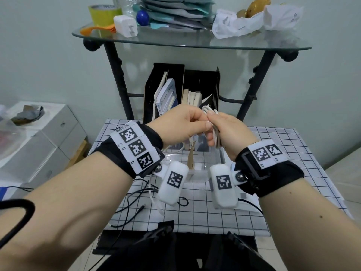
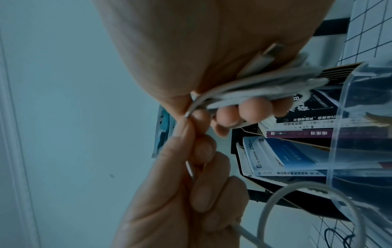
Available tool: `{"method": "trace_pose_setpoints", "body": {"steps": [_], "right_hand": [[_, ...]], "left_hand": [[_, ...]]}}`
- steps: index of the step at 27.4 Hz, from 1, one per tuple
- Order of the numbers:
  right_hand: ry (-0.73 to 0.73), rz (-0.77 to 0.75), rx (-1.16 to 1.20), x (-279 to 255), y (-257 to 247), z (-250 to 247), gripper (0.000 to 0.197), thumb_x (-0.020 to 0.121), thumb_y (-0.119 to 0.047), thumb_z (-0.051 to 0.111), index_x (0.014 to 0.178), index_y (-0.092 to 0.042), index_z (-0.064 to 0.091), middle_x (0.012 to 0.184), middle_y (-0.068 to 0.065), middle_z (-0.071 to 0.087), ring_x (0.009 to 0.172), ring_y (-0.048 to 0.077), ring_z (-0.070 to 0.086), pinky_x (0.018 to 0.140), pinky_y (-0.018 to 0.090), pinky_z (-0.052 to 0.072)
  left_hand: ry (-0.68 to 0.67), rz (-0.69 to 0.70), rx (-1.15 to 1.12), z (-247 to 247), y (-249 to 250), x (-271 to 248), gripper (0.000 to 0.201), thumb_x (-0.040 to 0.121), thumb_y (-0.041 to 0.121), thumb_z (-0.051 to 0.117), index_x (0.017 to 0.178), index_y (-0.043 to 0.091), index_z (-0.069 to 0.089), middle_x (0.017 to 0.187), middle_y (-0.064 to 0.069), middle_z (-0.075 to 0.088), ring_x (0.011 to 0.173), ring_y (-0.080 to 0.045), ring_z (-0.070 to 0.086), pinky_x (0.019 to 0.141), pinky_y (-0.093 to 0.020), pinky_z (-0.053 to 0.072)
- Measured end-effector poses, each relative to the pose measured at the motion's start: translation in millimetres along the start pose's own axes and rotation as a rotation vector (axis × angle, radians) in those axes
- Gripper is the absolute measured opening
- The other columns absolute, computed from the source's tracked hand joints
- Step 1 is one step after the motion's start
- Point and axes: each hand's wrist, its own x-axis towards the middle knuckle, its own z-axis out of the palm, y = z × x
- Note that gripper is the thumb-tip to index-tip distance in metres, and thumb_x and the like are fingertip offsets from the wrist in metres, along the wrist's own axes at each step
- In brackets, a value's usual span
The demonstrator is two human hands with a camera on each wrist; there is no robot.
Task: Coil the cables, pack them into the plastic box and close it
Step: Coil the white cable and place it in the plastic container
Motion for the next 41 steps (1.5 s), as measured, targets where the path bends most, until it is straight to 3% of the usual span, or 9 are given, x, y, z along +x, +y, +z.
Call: {"method": "trace_pose_setpoints", "body": {"steps": [8, 12, 15, 19, 22, 25, 28, 33, 41], "right_hand": [[-0.219, 0.022, 0.002, -9.0, -2.1, 0.1, 0.054, 0.092, -0.06, 0.04, 0.061, -0.026, 0.066, 0.046, 0.003, 0.042, 0.042, 0.018, 0.036, 0.049, 0.029, 0.032], [-0.275, 0.03, 0.055, -12.7, 3.0, -2.8, 0.051, 0.083, -0.058, 0.054, 0.073, -0.008, 0.058, 0.04, -0.001, 0.037, 0.034, 0.014, 0.03, 0.044, 0.024, 0.026], [-0.321, 0.051, 0.141, -15.9, 5.3, -2.3, 0.045, 0.081, -0.051, 0.056, 0.07, -0.007, 0.054, 0.036, -0.003, 0.032, 0.028, 0.009, 0.024, 0.038, 0.017, 0.021], [-0.381, 0.091, 0.278, -16.3, 7.5, -2.7, 0.042, 0.085, -0.048, 0.056, 0.07, -0.009, 0.054, 0.035, -0.004, 0.028, 0.028, 0.009, 0.02, 0.049, 0.036, 0.01], [-0.368, 0.117, 0.365, -18.4, 2.9, -4.5, 0.039, 0.088, -0.042, 0.051, 0.072, -0.007, 0.054, 0.036, -0.003, 0.027, 0.029, 0.01, 0.018, 0.057, 0.045, 0.005], [-0.341, 0.131, 0.414, -19.0, 0.9, -5.6, 0.041, 0.096, -0.038, 0.044, 0.071, -0.007, 0.054, 0.037, -0.003, 0.027, 0.03, 0.01, 0.018, 0.059, 0.045, 0.004], [-0.333, 0.141, 0.423, -18.3, 1.4, -6.4, 0.042, 0.099, -0.037, 0.042, 0.071, -0.008, 0.054, 0.038, -0.003, 0.027, 0.032, 0.011, 0.017, 0.059, 0.044, 0.005], [-0.324, 0.145, 0.424, -17.2, 3.0, -6.8, 0.043, 0.099, -0.039, 0.043, 0.072, -0.008, 0.055, 0.039, -0.002, 0.026, 0.033, 0.012, 0.017, 0.058, 0.04, 0.007], [-0.167, 0.13, 0.469, -8.8, 0.0, -15.7, 0.04, 0.099, -0.039, 0.044, 0.072, -0.01, 0.052, 0.04, -0.002, 0.026, 0.032, 0.012, 0.017, 0.06, 0.038, 0.008]], "left_hand": [[0.072, -0.007, -0.049, -1.9, -3.6, 1.7, 0.011, 0.085, 0.007, 0.068, 0.09, -0.001, 0.063, 0.064, 0.001, 0.051, 0.045, 0.003, 0.043, 0.046, -0.006, 0.035], [0.055, 0.012, -0.028, -5.5, -2.5, -0.5, 0.007, 0.085, 0.004, 0.064, 0.092, 0.005, 0.064, 0.069, -0.002, 0.054, 0.049, 0.002, 0.043, 0.048, -0.009, 0.038], [0.078, 0.007, -0.06, -10.4, -4.4, 1.2, 0.01, 0.083, 0.001, 0.066, 0.091, 0.007, 0.065, 0.068, 0.002, 0.055, 0.05, 0.002, 0.046, 0.049, -0.009, 0.04], [0.12, 0.014, -0.111, -13.5, -11.3, 1.7, 0.012, 0.084, 0.011, 0.07, 0.094, 0.006, 0.067, 0.068, 0.002, 0.058, 0.051, 0.002, 0.049, 0.05, -0.01, 0.041], [0.125, 0.002, -0.158, -13.4, -16.2, 0.8, 0.018, 0.089, 0.017, 0.064, 0.1, 0.004, 0.068, 0.069, 0.002, 0.062, 0.053, -0.001, 0.052, 0.052, -0.013, 0.042], [0.108, -0.035, -0.246, -13.6, -22.2, 1.1, 0.019, 0.093, 0.021, 0.058, 0.102, 0.008, 0.069, 0.08, -0.011, 0.064, 0.07, -0.023, 0.054, 0.067, -0.032, 0.045], [0.091, -0.052, -0.313, -12.3, -27.2, 1.9, 0.024, 0.094, 0.021, 0.055, 0.108, 0.005, 0.067, 0.093, -0.022, 0.061, 0.082, -0.03, 0.051, 0.077, -0.044, 0.044], [0.084, -0.062, -0.29, -11.6, -28.0, 2.7, 0.024, 0.097, 0.018, 0.05, 0.109, 0.005, 0.066, 0.088, -0.021, 0.059, 0.072, -0.026, 0.049, 0.062, -0.027, 0.043], [0.034, -0.184, -0.216, -16.7, -40.5, -0.2, 0.041, 0.101, 0.032, 0.038, 0.099, 0.003, 0.067, 0.081, -0.008, 0.065, 0.071, -0.017, 0.057, 0.077, -0.029, 0.051]]}}
